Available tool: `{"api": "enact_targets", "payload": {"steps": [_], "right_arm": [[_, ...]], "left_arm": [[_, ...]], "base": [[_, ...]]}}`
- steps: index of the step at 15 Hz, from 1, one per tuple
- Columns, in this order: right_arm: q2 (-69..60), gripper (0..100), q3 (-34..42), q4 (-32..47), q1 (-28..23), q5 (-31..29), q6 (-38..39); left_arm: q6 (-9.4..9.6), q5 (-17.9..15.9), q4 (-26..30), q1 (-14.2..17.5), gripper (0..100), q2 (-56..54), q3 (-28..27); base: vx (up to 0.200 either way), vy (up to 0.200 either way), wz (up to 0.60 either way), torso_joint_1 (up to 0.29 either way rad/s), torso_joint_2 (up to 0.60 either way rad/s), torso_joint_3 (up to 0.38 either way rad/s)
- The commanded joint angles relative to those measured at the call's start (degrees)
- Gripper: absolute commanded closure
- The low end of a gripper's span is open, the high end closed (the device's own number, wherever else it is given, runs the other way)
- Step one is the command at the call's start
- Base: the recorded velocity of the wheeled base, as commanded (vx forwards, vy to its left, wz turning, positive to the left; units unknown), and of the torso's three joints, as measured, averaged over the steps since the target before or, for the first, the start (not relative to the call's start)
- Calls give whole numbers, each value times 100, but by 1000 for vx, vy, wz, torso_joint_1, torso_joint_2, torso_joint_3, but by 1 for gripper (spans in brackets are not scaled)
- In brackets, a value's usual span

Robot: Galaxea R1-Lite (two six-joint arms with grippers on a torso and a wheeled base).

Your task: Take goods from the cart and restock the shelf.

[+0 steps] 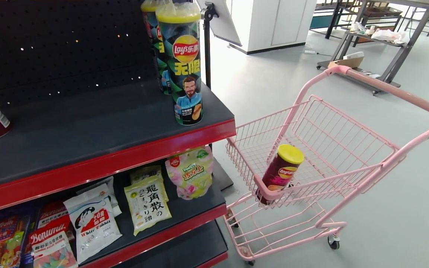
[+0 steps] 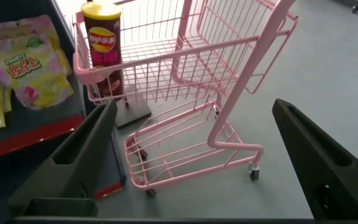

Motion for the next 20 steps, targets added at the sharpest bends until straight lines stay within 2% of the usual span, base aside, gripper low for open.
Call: {"api": "enact_targets", "payload": {"steps": [1, 7, 13, 14, 15, 16, 17, 18, 19, 20], "right_arm": [[0, 0, 1, -1, 4, -4, 2], [9, 0, 1, -1, 4, 5, -15], [404, 0, -25, -27, 101, 40, -235], [984, 0, -1124, -19, 110, 22, -147], [2303, 0, -2346, 8, 92, 14, 363], [3647, 0, -4016, 43, 136, 49, 1338], [3885, 0, -4279, 43, 145, 49, 1338], [4922, 0, -5123, 8, 189, 207, 1004], [5502, 0, -5193, -27, 277, 515, 741], [5713, 0, -5158, -19, 347, 690, 793]], "left_arm": [[-2, 2, -2, 2, 0, 5, 0], [-2, 2, -2, 2, 0, 5, 0], [-2, 2, -2, 2, 0, 5, 0], [-2, 2, -2, 2, 0, 5, 0], [-2, 2, -2, 2, 0, 5, 0], [-2, 2, -2, 2, 0, 5, 0], [-2, 2, -2, 2, 0, 5, 0], [-2, 2, -2, 2, 0, 5, 0], [-2, 2, -2, 2, 0, 5, 0], [-2, 2, -2, 2, 0, 5, 0]], "base": [[0, 0, 0, -159, 530, 373], [0, 0, 0, -137, 514, 374], [0, 0, 0, -24, 102, 80], [0, 0, 0, 0, 0, 0], [0, 0, 0, 0, 0, 0], [0, 0, 0, 0, 0, 0], [0, 0, 0, 0, 0, 0], [0, 0, 0, 0, 0, 0], [0, 0, 0, 0, 0, 0], [0, 0, 0, 0, 0, 0]]}}
